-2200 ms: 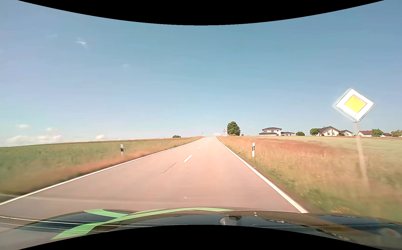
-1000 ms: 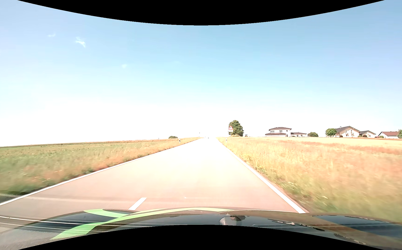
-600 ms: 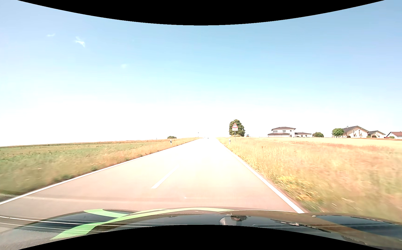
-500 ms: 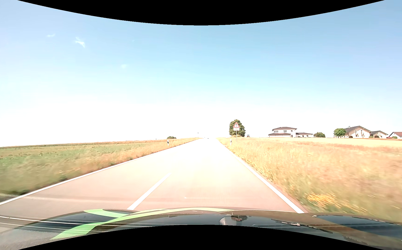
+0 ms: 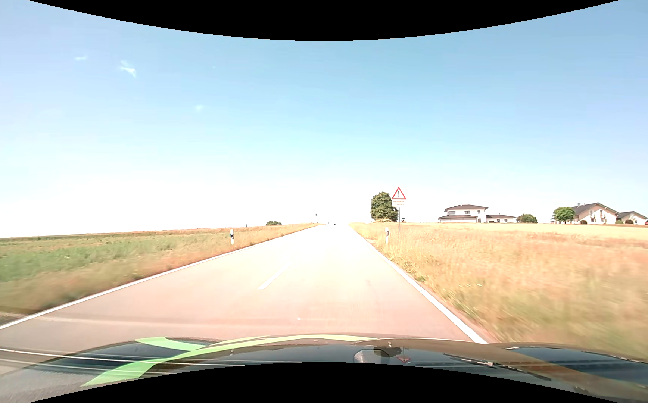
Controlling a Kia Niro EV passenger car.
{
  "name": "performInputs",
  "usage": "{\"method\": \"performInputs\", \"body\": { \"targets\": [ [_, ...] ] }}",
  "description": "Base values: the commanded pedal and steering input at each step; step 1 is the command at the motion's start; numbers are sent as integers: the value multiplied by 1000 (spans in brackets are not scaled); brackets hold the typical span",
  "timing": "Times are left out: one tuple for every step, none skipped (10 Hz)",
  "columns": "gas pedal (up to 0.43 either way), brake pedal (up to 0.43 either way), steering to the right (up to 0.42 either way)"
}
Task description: Follow the waypoints while adhering to traffic rules and regulations
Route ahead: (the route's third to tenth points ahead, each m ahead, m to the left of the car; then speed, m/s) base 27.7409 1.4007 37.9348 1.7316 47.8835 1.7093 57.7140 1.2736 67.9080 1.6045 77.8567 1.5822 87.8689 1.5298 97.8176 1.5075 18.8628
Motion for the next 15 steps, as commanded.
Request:
{"method": "performInputs", "body": {
  "targets": [
    [299,0,-2],
    [287,0,-2],
    [280,0,-2],
    [280,0,-2],
    [287,0,-2],
    [287,0,-2],
    [299,0,-2],
    [299,0,-3],
    [287,0,-3],
    [280,0,-3],
    [280,0,-3],
    [280,0,-3],
    [280,0,-3],
    [280,0,-3],
    [268,0,-4]
  ]
}}
